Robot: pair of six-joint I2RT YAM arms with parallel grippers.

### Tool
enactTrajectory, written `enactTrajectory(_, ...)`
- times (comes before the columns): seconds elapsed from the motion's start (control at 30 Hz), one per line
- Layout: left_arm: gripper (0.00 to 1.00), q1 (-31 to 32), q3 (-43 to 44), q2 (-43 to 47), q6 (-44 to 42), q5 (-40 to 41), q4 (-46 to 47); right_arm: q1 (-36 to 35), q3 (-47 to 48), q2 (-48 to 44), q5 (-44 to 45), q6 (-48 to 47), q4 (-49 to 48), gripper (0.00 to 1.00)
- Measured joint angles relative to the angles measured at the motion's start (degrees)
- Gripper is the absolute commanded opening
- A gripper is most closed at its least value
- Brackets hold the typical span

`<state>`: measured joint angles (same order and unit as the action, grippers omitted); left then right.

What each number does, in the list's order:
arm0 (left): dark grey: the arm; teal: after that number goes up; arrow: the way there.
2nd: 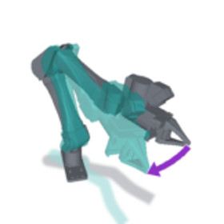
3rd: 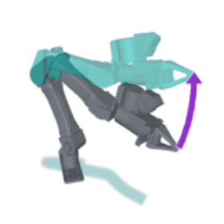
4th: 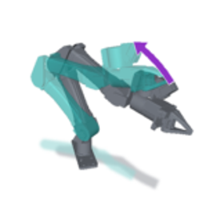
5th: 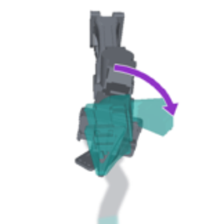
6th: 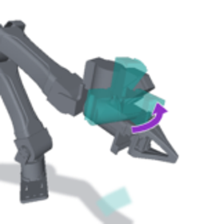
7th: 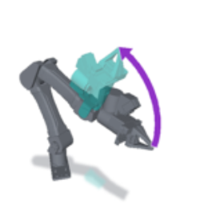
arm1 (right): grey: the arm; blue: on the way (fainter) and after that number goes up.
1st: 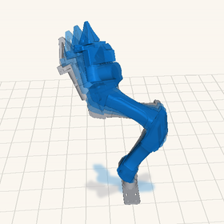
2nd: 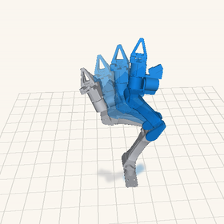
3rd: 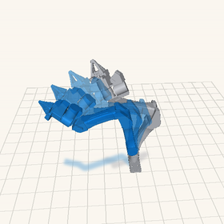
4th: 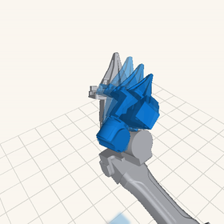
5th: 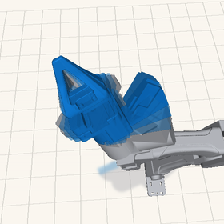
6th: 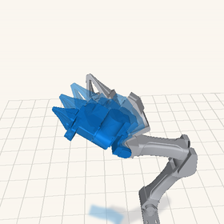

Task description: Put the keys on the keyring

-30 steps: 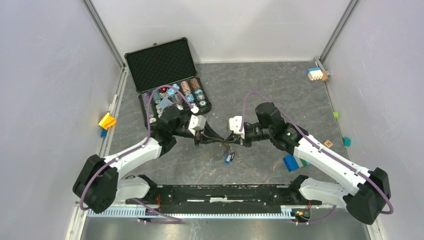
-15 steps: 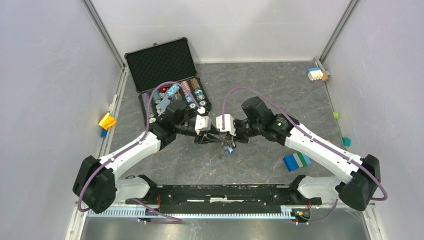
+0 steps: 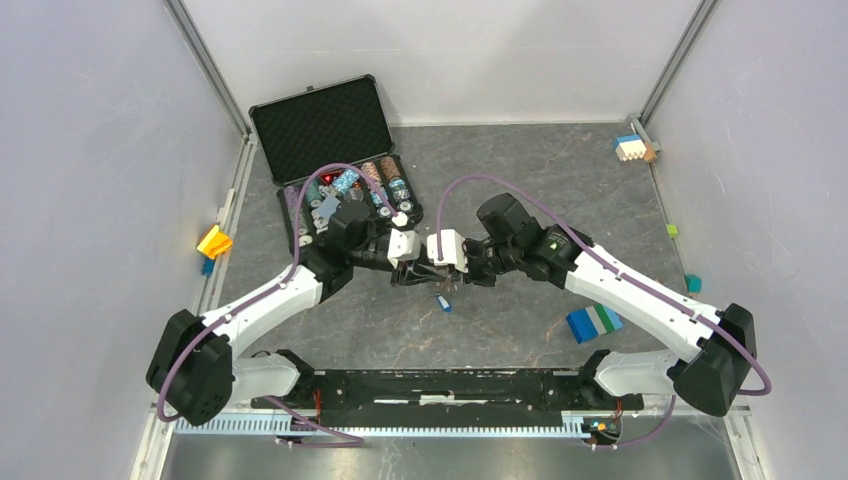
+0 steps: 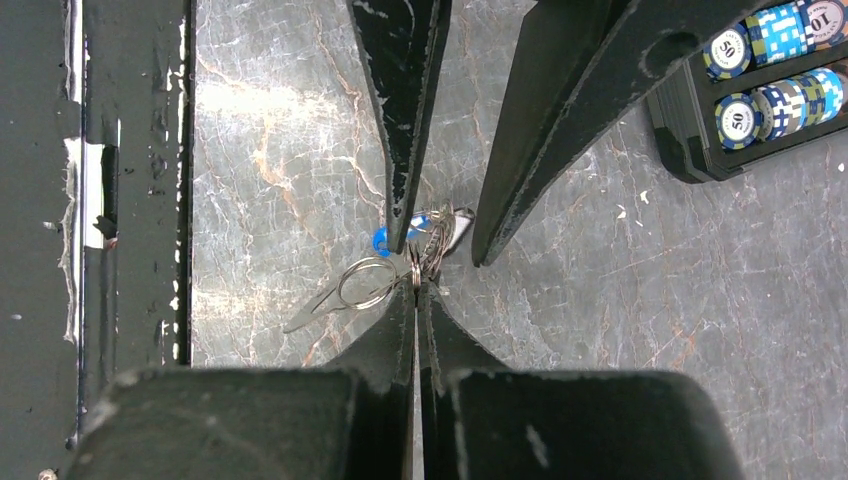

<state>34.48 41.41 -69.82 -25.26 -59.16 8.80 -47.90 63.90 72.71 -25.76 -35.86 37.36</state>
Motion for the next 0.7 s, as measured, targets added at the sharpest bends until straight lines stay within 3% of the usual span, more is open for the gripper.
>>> enactTrajectory(0.2,0.36,0.00,-1.33,-0.44,1.68,-1.44,2.60,-0.02,0.00,0.00,0.02,0.57,-0.68,0.00)
enactTrajectory(0.4,0.28,0.04,-2.36,-0.81,3.61,-1.66,5.44,-0.02,0.00,-0.02,-0.04,1.33,-1.81,0.00)
enactTrajectory(0.6,0.15,0.04,-2.49,-1.42,6.49,-2.01,8.59,-0.02,-0.02,-0.17,-0.04,1.70,-2.19,0.00)
enactTrajectory(0.7,0.03,0.04,-2.49,-1.49,7.10,-2.32,9.03,0.00,-0.07,-0.31,0.00,1.75,-2.21,0.00)
